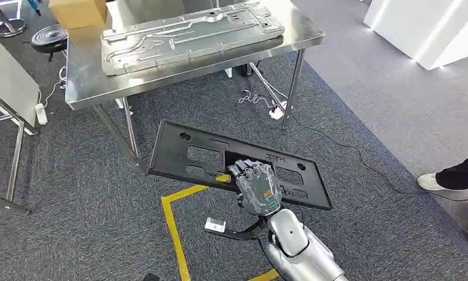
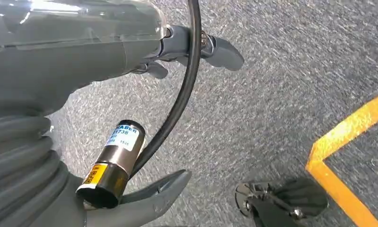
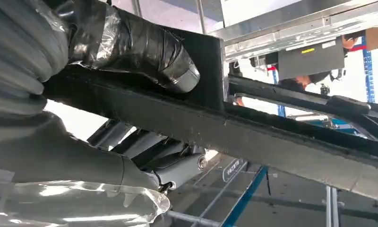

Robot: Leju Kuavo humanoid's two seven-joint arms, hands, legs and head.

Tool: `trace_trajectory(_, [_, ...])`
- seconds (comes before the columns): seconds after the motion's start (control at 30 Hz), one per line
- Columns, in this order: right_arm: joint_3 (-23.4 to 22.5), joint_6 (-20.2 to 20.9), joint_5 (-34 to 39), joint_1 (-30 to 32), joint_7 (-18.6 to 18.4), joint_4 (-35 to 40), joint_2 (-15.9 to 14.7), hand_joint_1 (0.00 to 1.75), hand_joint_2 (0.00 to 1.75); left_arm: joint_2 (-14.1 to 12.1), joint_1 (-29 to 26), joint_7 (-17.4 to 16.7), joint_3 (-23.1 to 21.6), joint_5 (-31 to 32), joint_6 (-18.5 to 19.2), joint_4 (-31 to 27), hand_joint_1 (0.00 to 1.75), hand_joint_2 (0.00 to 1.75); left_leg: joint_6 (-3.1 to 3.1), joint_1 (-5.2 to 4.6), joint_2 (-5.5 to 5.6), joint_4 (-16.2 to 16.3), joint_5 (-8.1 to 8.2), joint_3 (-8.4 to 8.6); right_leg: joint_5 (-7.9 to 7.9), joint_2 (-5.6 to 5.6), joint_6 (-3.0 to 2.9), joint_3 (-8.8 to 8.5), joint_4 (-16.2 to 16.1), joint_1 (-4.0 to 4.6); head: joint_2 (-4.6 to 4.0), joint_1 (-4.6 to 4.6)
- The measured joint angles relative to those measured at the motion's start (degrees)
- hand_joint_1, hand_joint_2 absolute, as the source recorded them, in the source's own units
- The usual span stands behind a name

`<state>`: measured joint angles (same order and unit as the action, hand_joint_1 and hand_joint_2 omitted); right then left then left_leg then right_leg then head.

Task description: Take the parts from the cabinet and place them on the table.

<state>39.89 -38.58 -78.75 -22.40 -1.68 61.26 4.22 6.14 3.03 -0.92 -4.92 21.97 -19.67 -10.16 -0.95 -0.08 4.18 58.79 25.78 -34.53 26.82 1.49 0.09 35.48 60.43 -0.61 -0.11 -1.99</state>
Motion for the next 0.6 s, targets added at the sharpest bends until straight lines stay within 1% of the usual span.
trace_trajectory(0.03, [0.0,0.0,0.0,0.0,0.0,0.0,0.0,1.75,1.75,0.0,0.0,-0.2,0.0,0.0,-0.1,0.0,0.0,1.75,0.09,0.0,0.0,0.0,-0.01,0.0,0.0,0.0,-0.01,-0.01,0.0,0.0,0.0,0.0])
trace_trajectory(0.17, [0.0,0.0,0.0,-0.3,0.0,0.0,0.0,1.75,1.75,0.0,0.0,-1.3,0.0,0.2,-0.3,0.0,0.0,1.75,0.11,-0.01,0.0,0.0,-0.02,0.0,-0.01,-0.03,-0.01,-0.07,0.0,-0.03,0.0,0.0])
trace_trajectory(0.27, [0.0,0.0,0.0,-0.5,0.0,0.0,0.1,1.75,1.75,0.0,0.1,-2.7,0.0,0.2,-0.3,0.0,0.0,1.75,0.11,-0.01,0.0,0.0,-0.02,0.01,-0.02,-0.06,0.01,-0.14,-0.1,-0.11,0.0,0.0])
trace_trajectory(0.43, [0.0,0.0,0.0,-0.7,0.0,-0.1,0.1,1.75,1.75,0.0,0.1,-3.1,0.0,0.2,-0.3,0.0,0.0,1.75,0.09,-0.01,0.0,0.0,-0.02,0.02,-0.07,-0.09,0.09,-0.29,-0.3,-0.15,0.0,0.0])
trace_trajectory(0.47, [0.0,0.0,-0.1,-0.7,0.0,-0.1,0.2,1.75,1.75,0.0,0.1,-3.1,0.0,0.2,-0.3,0.0,0.0,1.75,-0.2,-0.35,-0.01,0.4,0.14,-0.08,-0.22,-0.09,0.39,-0.35,-0.6,-0.32,0.0,0.0])
trace_trajectory(0.53, [0.0,0.0,-0.1,-0.7,0.0,-0.2,0.2,1.75,1.75,0.0,0.1,-3.1,0.0,0.2,-0.2,0.0,0.0,1.75,-0.5,-0.3,-0.02,0.4,0.24,-0.1,-0.2,-0.08,0.54,-0.36,-0.6,-0.34,0.0,0.0])
trace_trajectory(0.6, [0.0,0.0,-0.1,-0.7,0.0,-0.2,0.4,1.75,1.75,0.0,0.1,-3.1,0.0,0.2,-0.2,0.0,0.0,1.75,-0.75,-0.41,-0.02,0.4,0.22,-0.1,-0.29,-0.05,0.85,-0.49,-0.9,-0.47,0.0,0.0])
